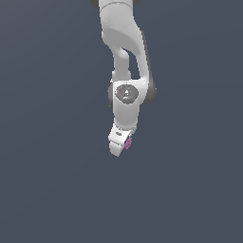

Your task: Pick up the object and move it to a goal position.

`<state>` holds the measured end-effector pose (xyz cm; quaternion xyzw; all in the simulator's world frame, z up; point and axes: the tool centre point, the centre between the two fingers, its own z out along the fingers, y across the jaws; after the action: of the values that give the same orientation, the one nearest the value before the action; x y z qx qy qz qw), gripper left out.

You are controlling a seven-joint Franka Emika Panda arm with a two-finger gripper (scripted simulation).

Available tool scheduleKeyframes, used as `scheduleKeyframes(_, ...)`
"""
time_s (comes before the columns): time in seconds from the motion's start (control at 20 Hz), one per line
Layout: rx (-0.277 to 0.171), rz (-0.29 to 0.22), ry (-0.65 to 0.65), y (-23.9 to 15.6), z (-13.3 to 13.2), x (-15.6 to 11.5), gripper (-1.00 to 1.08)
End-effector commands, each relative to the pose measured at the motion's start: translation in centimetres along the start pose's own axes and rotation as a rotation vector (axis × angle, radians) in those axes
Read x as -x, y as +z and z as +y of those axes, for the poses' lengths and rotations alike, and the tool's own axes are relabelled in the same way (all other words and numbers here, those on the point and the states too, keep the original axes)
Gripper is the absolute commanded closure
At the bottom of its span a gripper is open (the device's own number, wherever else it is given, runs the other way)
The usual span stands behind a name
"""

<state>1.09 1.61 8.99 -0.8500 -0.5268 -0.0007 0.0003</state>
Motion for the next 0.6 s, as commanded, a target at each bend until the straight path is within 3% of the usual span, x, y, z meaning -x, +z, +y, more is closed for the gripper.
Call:
scheduleKeyframes(0.0,0.0,0.001,0.0,-1.8,1.0,-0.2,1.08)
scheduleKeyframes(0.55,-0.001,0.001,0.0,-10.3,6.3,-1.2,1.08)
